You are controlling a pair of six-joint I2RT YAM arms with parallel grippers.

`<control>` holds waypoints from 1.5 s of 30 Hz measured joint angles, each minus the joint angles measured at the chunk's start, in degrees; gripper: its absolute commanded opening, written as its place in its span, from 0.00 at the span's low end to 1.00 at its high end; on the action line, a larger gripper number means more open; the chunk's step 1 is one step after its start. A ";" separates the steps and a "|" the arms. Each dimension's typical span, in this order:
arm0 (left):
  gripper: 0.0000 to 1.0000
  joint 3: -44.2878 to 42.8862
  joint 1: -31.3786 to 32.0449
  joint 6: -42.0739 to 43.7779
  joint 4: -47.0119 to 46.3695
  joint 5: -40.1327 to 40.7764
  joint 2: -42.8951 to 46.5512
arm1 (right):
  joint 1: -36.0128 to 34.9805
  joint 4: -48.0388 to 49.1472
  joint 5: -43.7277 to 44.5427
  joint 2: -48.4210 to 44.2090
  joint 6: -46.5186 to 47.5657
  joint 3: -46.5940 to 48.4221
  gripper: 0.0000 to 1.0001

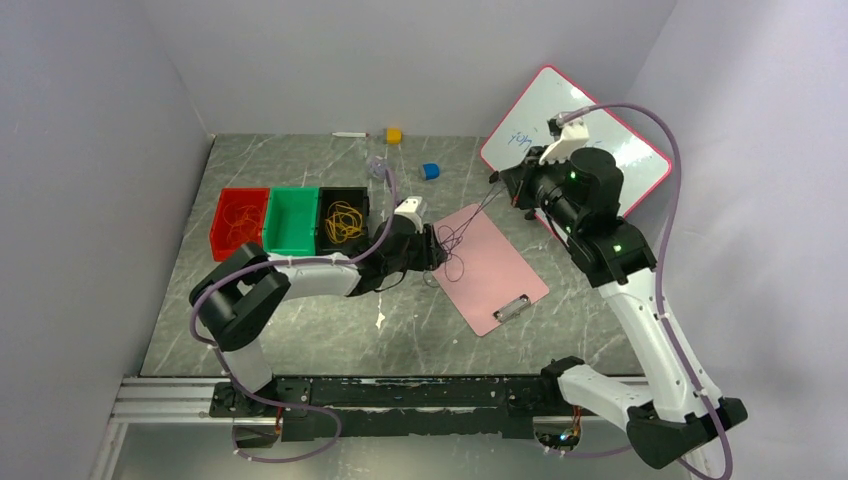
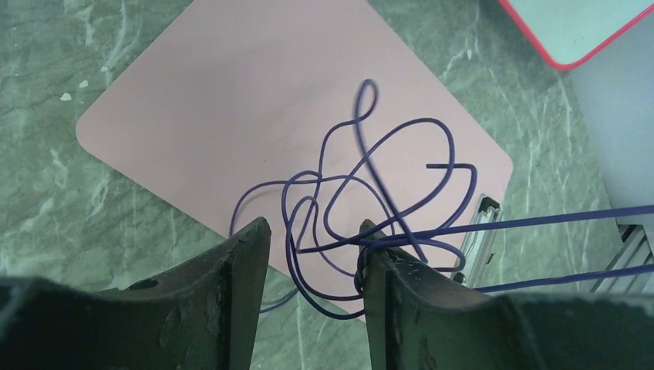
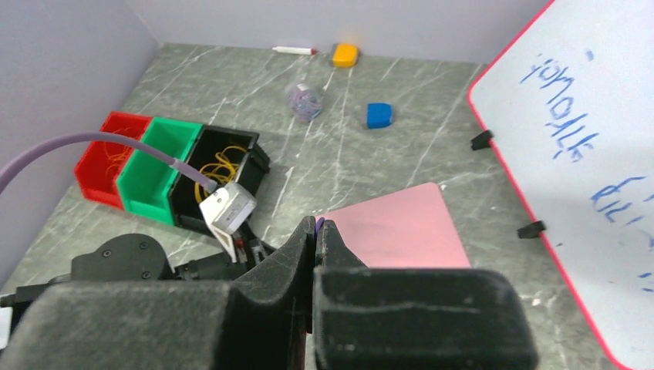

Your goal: Untangle the cables

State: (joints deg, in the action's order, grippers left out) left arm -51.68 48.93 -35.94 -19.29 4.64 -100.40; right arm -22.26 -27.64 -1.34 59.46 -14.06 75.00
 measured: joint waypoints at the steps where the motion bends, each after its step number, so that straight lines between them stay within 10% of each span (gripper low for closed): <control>1: 0.47 0.04 0.04 -0.13 -0.20 0.07 0.04 | 0.00 -0.37 0.76 -0.46 0.48 0.20 0.00; 13: 0.44 4.39 -0.22 2.08 6.54 3.34 -0.72 | 0.74 15.54 15.67 -8.83 5.57 7.54 0.00; 25: 0.11 4.90 -0.39 2.97 7.26 5.49 -0.50 | 0.79 17.86 17.35 -6.73 6.43 7.15 0.00; 35: 0.55 10.88 -0.35 5.18 12.04 4.98 9.62 | 0.83 20.35 5.14 -6.69 7.91 6.49 0.00; 45: 0.71 9.92 -0.35 12.07 12.70 4.39 34.84 | 0.83 21.66 -6.91 -3.67 7.56 5.18 0.00</control>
State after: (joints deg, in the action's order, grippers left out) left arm -41.76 48.58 -23.88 -6.59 9.04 -65.56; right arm -21.43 -5.98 -8.25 55.79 -6.50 80.18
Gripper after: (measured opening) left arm 0.680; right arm 0.016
